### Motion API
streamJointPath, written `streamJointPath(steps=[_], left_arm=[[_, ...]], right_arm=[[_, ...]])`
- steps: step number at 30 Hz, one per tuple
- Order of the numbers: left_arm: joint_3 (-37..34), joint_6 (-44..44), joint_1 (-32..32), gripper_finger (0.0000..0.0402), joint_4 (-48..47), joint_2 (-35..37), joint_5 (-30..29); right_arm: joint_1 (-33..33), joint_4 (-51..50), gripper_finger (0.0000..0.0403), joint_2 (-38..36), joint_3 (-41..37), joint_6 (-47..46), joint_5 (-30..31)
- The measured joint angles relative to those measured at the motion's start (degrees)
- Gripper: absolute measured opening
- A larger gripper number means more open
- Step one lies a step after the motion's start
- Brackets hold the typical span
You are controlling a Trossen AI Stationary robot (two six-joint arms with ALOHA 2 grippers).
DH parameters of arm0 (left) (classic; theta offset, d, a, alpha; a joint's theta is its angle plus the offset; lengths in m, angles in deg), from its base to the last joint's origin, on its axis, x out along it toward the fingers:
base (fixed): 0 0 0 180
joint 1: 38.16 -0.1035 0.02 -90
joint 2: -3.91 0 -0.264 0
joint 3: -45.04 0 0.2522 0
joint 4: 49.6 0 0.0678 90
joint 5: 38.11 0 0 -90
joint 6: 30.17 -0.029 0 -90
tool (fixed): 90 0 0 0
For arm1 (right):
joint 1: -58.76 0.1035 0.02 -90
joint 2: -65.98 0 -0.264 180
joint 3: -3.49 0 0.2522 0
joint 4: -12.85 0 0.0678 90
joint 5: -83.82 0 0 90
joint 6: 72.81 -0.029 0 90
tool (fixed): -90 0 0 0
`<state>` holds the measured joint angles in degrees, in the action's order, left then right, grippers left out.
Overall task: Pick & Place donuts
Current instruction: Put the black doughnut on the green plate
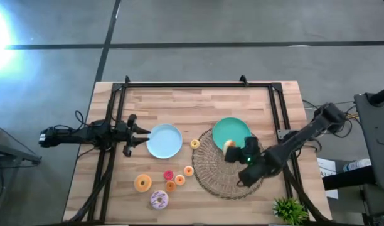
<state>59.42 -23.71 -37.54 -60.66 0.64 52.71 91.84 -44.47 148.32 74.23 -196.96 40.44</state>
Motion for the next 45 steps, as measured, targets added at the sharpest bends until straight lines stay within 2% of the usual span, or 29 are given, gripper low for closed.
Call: streamJointPath(steps=[3,6,9,11,13,15,18,21,24,26,32,35,37,40,45], left_arm=[[0.0,1.8,0.0,0.0117,2.0,0.0,0.0],[0.0,6.8,0.0,0.0117,5.7,0.0,0.0],[0.0,16.8,0.0,0.0117,11.1,0.0,0.0],[0.0,25.7,0.0,0.0117,15.4,0.0,-1.2],[0.0,34.4,0.0,0.0117,19.3,0.0,-5.5],[0.0,42.6,0.0,0.0117,23.2,0.0,-11.1],[0.0,48.0,0.0,0.0117,24.0,0.0,-21.0],[0.0,51.6,-0.4,0.0117,22.2,-2.8,-20.9],[0.1,56.8,-0.4,0.0117,21.7,-9.3,-19.1],[1.3,55.9,-0.4,0.0117,21.6,-15.4,-20.2],[11.2,39.2,-0.5,0.0117,22.4,-31.7,-27.3],[18.0,33.0,-0.5,0.0117,22.2,-40.1,-27.1],[22.1,28.9,-0.5,0.0117,22.1,-45.9,-24.8],[28.2,25.9,-0.4,0.0117,22.7,-55.8,-22.3],[37.9,21.5,-0.4,0.0117,22.0,-70.1,-22.3]], right_arm=[[-3.6,19.9,0.0009,-4.3,-11.1,3.9,0.8],[-6.8,36.9,0.0009,-6.8,-20.4,8.4,5.0],[-9.0,47.2,0.0009,-8.5,-27.1,8.8,7.3],[-9.8,50.2,0.0009,-9.2,-30.2,8.4,7.6],[-10.0,51.9,0.0009,-10.0,-31.4,8.3,7.7],[-9.8,52.3,0.0009,-10.9,-31.9,8.3,7.6],[-10.0,52.3,0.0009,-12.3,-31.9,8.8,8.1],[-10.1,55.1,0.0009,-13.2,-31.5,11.1,10.7],[-11.1,55.2,0.0009,-13.7,-30.0,13.7,10.8],[-11.8,55.3,0.0009,-13.7,-29.2,15.2,10.6],[-13.2,55.6,0.0009,-13.7,-27.3,17.8,10.4],[-13.4,56.0,0.0009,-13.6,-25.9,19.9,10.6],[-13.6,56.0,0.0009,-13.6,-25.2,20.8,11.1],[-14.1,56.0,0.0009,-13.6,-24.5,20.9,13.8],[-15.2,56.0,0.0009,-13.6,-24.1,20.9,16.4]])
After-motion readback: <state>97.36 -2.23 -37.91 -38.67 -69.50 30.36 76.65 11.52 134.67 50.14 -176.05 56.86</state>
